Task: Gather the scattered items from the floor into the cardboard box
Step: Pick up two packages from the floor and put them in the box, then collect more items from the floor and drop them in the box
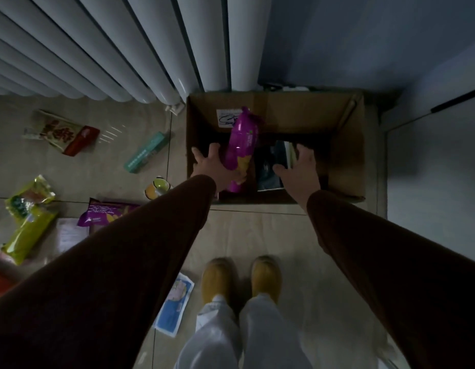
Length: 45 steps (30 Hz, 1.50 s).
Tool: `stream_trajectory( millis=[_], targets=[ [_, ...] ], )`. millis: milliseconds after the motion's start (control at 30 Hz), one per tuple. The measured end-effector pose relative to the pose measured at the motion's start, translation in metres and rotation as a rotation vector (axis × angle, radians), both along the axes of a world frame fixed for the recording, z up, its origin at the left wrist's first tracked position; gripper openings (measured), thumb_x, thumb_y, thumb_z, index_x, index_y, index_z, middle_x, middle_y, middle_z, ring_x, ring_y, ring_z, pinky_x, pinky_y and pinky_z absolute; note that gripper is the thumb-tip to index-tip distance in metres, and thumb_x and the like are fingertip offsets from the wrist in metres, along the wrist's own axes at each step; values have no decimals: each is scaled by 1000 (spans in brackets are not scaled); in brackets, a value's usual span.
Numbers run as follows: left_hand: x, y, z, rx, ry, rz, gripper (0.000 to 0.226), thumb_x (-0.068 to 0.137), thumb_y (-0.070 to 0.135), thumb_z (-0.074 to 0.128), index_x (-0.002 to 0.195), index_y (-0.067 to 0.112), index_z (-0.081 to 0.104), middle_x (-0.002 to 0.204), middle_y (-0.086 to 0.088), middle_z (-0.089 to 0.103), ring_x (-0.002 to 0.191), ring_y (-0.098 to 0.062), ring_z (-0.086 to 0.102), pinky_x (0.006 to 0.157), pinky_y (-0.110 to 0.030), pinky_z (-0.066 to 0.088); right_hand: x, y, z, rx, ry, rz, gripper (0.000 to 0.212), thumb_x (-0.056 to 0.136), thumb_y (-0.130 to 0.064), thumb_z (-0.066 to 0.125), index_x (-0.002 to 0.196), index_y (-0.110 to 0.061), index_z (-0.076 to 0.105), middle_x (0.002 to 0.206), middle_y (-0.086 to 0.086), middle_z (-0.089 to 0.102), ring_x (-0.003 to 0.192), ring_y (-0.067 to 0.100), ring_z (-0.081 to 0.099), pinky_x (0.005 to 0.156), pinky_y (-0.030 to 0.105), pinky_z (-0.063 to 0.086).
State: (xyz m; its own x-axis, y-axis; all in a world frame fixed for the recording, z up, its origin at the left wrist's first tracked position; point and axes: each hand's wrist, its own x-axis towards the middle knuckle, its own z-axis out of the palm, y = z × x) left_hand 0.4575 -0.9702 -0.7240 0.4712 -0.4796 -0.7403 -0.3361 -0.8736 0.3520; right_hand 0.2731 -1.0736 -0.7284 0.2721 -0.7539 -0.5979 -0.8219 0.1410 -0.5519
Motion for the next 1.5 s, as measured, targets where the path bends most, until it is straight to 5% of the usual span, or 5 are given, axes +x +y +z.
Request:
stream_trajectory(
  millis=[100, 200, 333, 700, 1500],
  targets=[
    [-3, 14, -2, -49, -117, -153, 80, 86, 39, 72, 151, 23, 29, 163, -16, 16, 139, -39, 38, 111, -49, 39, -4, 1, -2, -13, 128, 231, 76, 98, -26, 64, 160, -17, 22, 170, 14, 11, 154, 36, 21, 122, 45, 28],
    [-7, 34, 9, -87, -217, -312, 60, 89, 32, 67, 143, 19, 43, 145, -8, 46, 126, -29, 49, 100, -41, 43, -5, 11, 11, -123, 140, 404, 63, 97, -23, 64, 153, -16, 37, 160, 11, 32, 144, 32, 37, 115, 42, 37],
    [-9, 63, 31, -111, -244, -361, 51, 87, 29, 65, 135, 20, 50, 130, -5, 55, 115, -26, 55, 95, -42, 48, 2, 30, 39, -238, 136, 598, 52, 97, -21, 63, 146, -16, 47, 147, 7, 46, 131, 28, 46, 109, 41, 43],
    [-19, 192, 96, -211, -276, -205, 47, 87, 28, 68, 131, 18, 56, 128, -6, 59, 118, -27, 55, 92, -39, 46, 12, 147, 113, -313, 24, 759, 44, 97, -18, 63, 140, -17, 53, 135, 5, 57, 124, 23, 50, 102, 40, 48],
    [-79, 665, 153, -37, -307, 404, 49, 87, 29, 72, 132, 19, 56, 135, -3, 55, 123, -22, 52, 98, -34, 44, 71, 556, 158, -277, 47, 1353, 47, 93, -20, 64, 139, -18, 52, 140, 8, 50, 129, 29, 45, 104, 39, 41]
  ],
)
